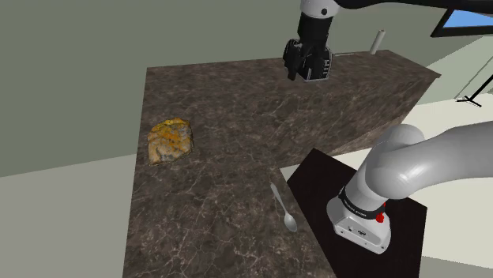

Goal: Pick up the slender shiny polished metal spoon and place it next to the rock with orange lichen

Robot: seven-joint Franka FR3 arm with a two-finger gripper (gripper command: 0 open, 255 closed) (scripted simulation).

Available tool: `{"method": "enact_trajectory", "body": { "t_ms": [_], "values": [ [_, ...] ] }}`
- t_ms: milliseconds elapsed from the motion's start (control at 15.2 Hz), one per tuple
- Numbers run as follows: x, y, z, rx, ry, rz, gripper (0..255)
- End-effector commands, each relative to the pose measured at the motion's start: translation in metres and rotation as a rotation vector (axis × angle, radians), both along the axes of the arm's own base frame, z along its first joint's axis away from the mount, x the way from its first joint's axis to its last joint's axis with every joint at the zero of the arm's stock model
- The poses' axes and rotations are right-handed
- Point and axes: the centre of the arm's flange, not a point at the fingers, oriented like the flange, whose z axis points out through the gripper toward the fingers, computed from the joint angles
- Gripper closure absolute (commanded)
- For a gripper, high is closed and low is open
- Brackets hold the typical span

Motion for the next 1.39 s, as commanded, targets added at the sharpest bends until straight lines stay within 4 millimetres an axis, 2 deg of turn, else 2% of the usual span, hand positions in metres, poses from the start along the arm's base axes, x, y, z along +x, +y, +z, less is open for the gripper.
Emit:
{"method": "enact_trajectory", "body": {
  "t_ms": [0,660,1320],
  "values": [
    [0.000,0.000,0.000,0.000,0.000,0.000,0],
    [-0.012,0.024,-0.126,0.051,0.047,-0.140,0],
    [-0.026,0.055,-0.249,0.102,0.094,-0.281,0]
  ]
}}
